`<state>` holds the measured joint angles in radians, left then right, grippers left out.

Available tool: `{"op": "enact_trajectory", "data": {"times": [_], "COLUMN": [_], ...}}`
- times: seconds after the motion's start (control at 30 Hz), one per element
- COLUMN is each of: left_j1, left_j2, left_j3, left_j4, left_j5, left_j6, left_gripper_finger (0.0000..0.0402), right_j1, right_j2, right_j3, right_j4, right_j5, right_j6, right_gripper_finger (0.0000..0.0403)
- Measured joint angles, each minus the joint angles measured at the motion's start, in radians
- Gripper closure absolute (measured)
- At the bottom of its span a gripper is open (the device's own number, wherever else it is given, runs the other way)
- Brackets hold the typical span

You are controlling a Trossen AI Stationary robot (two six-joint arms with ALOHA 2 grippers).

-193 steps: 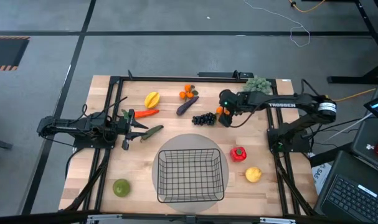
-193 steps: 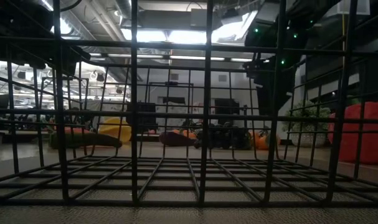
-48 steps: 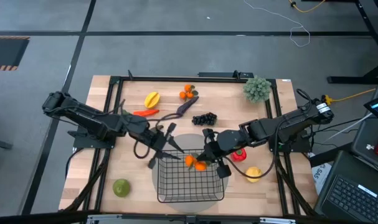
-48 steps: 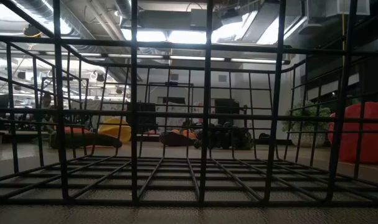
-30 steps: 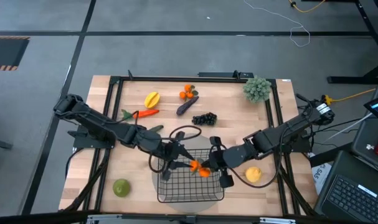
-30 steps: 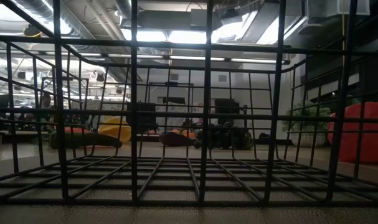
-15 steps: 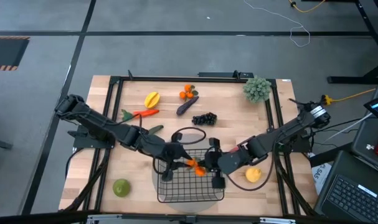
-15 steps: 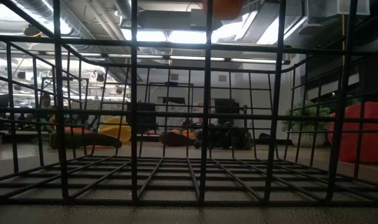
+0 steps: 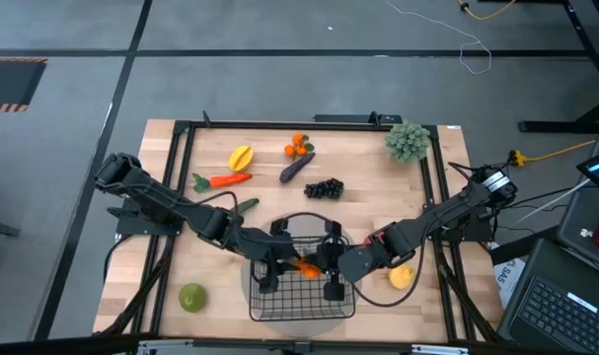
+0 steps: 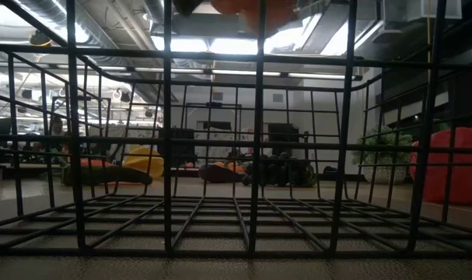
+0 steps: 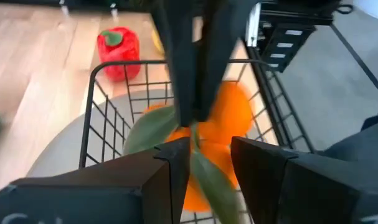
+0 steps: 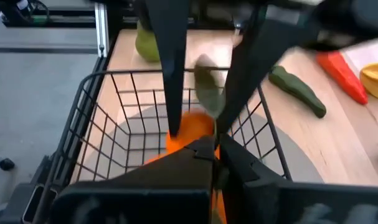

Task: Build produce basket
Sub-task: Put the bottom tangerines into the black wire basket

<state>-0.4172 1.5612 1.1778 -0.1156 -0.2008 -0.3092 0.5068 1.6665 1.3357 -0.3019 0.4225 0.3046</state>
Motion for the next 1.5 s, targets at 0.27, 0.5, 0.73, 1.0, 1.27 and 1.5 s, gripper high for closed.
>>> {"op": "enact_trajectory", "data": {"times": [0.27,0.5,0.73,1.0,1.27,1.5], "left_j1": [0.022,0.023,0.022,0.014,0.008,0.002], "left_j2": [0.01,0.01,0.01,0.01,0.01,0.01], "left_j3": [0.0,0.0,0.0,0.0,-0.002,-0.002], "left_j4": [0.007,0.025,0.027,0.026,-0.006,-0.053], "left_j5": [0.001,-0.004,-0.02,-0.023,-0.023,-0.021], "left_j6": [-0.004,0.001,0.002,-0.001,-0.03,-0.083], "left_gripper_finger": [0.0289,0.0293,0.0389,0.0401,0.0401,0.0401], "right_j1": [0.0,0.0,0.0,0.0,0.0,0.005], "right_j2": [0.0,0.0,0.0,0.0,0.0,-0.002], "right_j3": [0.0,0.0,0.0,0.0,0.046,0.209], "right_j4": [-0.006,-0.006,-0.009,-0.001,-0.001,-0.165], "right_j5": [0.003,0.004,-0.019,-0.024,-0.024,-0.024], "right_j6": [0.004,0.004,0.006,-0.024,-0.111,-0.149], "right_gripper_finger": [0.0403,0.0403,0.0399,0.0362,0.0294,0.0262]}}
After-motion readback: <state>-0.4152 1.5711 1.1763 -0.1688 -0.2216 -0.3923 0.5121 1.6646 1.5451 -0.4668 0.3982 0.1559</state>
